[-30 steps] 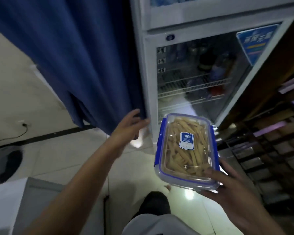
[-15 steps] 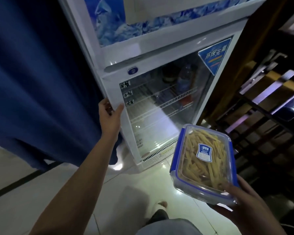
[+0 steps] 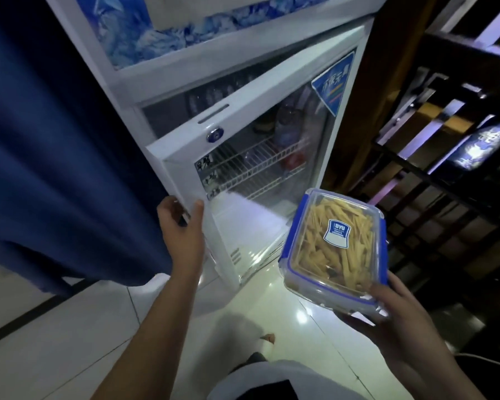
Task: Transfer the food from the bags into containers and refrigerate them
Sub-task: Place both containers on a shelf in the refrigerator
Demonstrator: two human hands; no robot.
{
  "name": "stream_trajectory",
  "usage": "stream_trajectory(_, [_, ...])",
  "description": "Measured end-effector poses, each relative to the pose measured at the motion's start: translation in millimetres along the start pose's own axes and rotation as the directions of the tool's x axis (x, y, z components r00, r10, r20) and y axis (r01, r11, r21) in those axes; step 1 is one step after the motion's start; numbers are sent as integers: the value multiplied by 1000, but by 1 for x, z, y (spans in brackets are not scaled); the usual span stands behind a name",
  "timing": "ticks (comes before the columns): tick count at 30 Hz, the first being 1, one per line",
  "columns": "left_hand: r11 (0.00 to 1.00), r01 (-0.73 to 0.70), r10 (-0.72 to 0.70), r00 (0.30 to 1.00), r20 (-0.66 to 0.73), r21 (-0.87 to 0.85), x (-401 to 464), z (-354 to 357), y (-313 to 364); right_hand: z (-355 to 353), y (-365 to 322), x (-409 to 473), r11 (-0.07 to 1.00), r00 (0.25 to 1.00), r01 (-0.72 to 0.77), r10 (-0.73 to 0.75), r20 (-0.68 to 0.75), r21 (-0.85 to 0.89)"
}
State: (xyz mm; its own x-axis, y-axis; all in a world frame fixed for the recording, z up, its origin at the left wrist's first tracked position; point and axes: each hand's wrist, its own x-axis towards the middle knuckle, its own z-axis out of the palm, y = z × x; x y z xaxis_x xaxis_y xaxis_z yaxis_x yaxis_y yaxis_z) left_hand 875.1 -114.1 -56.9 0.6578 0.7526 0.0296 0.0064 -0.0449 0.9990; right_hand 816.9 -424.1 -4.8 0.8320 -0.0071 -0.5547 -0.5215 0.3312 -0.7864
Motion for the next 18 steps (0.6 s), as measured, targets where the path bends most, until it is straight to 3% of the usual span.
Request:
stream_trajectory(6, [995,95,-93,985,143,-7,-107,-1,3,-67,-8,-13,993,996,45,-37,-76,105])
stream_trajectory(9, [984,-30,-24,954,298,177,-139,0,22,-102,-2,-26,983,989,44,-18,-144,177])
stream_trajectory(11, [962,-181,73,893,444,205,-144,11,40,-124,4,-34,976,981,52,-11,-193,211])
stream_trajectory(13, [933,-332,175,760,626,142,-142,32,63,-146,9,-43,965,969,54,11,-245,255])
stream_trajectory(15, [859,-505,262,575,775,85,-140,65,90,-167,11,-54,950,956,57,37,-291,307])
stream_trajectory(18, [555,-830,417,217,883,-57,-145,127,126,-196,13,-72,928,925,105,41,-377,358])
